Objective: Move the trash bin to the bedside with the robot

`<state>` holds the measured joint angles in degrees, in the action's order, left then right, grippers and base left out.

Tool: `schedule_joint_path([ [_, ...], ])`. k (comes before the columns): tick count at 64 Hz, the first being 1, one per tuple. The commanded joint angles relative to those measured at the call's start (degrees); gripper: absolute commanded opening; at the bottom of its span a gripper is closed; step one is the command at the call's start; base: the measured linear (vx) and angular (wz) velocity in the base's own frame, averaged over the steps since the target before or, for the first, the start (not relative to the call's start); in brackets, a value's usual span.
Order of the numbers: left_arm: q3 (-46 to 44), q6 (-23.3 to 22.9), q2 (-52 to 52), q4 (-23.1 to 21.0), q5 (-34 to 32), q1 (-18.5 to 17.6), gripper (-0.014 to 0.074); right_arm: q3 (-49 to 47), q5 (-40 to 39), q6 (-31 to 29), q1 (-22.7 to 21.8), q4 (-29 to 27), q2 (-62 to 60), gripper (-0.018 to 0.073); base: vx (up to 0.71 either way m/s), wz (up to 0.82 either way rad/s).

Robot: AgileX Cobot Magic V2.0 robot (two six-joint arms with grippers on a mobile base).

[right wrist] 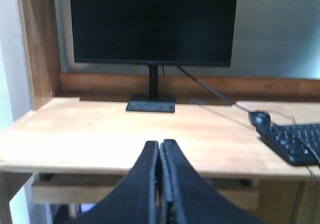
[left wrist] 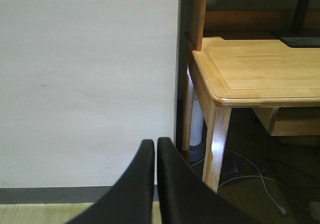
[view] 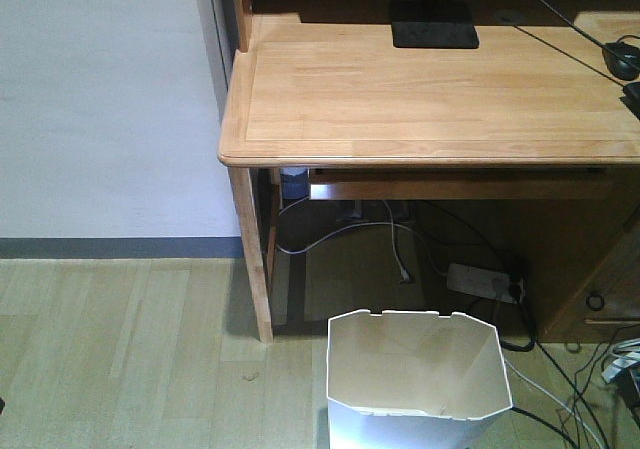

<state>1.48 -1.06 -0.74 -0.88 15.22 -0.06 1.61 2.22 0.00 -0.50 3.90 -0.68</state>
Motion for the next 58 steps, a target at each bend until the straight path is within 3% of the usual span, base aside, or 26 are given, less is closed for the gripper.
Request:
schedule_joint_path([
  [1,1.1,-0.3,-0.8,-0.2,-4.0,-0.1,-0.0006,-0.3,-8.1,0.5,0.0,-0.1,-0.6,-0.0009,0.0,0.0],
  [13,1.1,-0.3,-0.8,-0.2,-4.0,-0.1,-0.0006,-6.9,-7.7,1.7,0.0,-1.4,1.6,-0.0009,0.0,0.0],
  [33,1.1,-0.3,-0.8,-0.2,-4.0,-0.1,-0.0006,-22.3,4.6,2.2,0.0,-2.3,19.9,-0.0009,0.0,0.0],
  [58,1.1,-0.3,-0.8,-0.2,-4.0,-0.1,-0.0006,-23.6,5.0,2.0,0.0,-2.1,28.0,-0.0006,0.0,0.0],
])
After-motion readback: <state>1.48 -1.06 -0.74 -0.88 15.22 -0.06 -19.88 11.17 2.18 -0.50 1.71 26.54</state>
